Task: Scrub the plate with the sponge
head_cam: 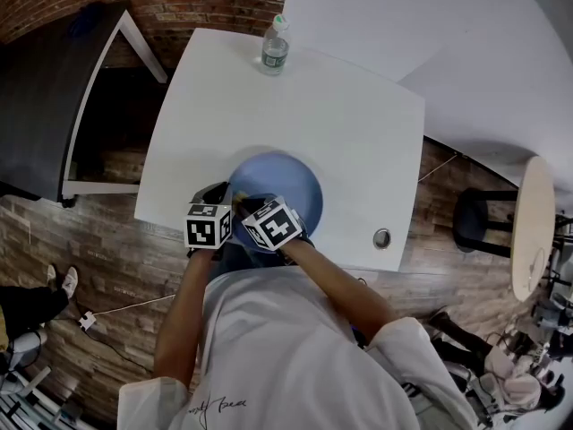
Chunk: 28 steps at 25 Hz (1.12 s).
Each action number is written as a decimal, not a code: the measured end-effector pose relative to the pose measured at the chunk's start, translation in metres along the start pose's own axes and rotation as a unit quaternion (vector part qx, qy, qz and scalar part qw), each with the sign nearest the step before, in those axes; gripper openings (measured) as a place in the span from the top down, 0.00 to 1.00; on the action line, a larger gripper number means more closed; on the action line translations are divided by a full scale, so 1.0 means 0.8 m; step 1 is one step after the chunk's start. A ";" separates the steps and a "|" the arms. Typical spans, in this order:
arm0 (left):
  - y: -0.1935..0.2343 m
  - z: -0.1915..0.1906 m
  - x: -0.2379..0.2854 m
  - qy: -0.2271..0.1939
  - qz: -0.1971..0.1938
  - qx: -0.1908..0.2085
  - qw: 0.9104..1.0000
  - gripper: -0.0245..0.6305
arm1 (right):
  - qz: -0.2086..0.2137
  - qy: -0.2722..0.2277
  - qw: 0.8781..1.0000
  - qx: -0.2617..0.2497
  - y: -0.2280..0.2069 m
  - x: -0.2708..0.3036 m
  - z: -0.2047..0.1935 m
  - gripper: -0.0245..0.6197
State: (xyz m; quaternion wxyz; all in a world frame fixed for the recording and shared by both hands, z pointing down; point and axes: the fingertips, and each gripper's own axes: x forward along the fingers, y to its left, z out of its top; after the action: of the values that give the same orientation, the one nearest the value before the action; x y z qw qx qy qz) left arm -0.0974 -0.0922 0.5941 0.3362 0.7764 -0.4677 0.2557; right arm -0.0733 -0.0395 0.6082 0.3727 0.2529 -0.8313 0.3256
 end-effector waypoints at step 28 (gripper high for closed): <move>0.000 0.000 -0.002 0.002 0.003 0.005 1.000 0.92 | 0.108 0.068 0.992 -0.005 0.044 -0.013 -0.052 0.93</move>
State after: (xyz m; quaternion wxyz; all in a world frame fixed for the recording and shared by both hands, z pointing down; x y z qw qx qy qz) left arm -0.0983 -0.0911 0.5930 0.3328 0.7758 -0.4682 0.2610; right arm -0.0715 0.0162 0.6090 0.3920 0.1373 -0.8281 0.3766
